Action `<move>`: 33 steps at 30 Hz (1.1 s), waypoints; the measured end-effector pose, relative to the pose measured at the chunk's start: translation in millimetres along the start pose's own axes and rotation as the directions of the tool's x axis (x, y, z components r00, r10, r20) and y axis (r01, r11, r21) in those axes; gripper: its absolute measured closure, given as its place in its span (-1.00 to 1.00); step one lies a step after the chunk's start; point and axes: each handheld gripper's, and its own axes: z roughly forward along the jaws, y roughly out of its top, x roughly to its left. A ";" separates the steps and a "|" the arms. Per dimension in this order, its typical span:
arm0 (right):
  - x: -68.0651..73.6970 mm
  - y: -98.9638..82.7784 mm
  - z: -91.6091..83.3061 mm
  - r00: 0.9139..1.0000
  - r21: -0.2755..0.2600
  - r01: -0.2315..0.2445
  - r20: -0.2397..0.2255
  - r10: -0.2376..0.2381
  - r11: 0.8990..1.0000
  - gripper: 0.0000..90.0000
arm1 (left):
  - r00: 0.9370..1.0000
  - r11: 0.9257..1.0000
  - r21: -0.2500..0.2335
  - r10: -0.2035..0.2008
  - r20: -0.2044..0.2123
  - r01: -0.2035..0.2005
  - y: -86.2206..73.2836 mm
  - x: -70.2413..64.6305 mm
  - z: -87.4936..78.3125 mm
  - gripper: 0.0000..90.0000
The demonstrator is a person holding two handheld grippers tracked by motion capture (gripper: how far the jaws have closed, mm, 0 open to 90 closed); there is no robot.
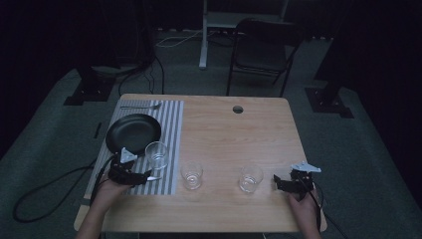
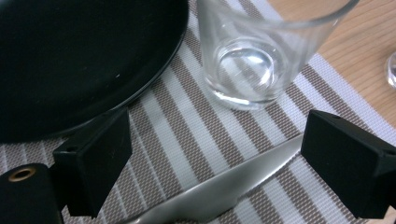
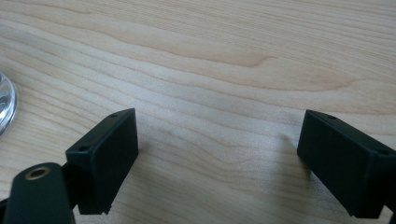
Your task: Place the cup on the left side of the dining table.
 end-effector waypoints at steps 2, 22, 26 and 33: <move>0.0 0.0 0.0 1.000 0.000 -0.001 0.000 0.001 1.000 -0.73 | 1.000 1.000 -0.002 -0.020 0.004 0.020 -5.3 1.7 -1.9 -0.79; 0.2 0.1 -0.1 1.000 0.001 -0.002 0.000 0.002 1.000 -0.73 | 0.986 0.990 -0.023 -0.143 -0.089 0.141 -53.0 7.4 -5.5 -0.79; 0.1 0.1 -0.1 1.000 0.001 -0.002 0.000 0.002 1.000 -0.73 | 0.982 0.987 -0.032 -0.163 -0.093 0.160 -57.2 9.3 -8.8 -0.79; 0.2 0.1 -0.1 1.000 0.001 -0.002 0.000 0.002 1.000 -0.73 | 0.964 0.973 -0.039 -0.229 -0.138 0.226 -69.6 17.3 -16.3 -0.79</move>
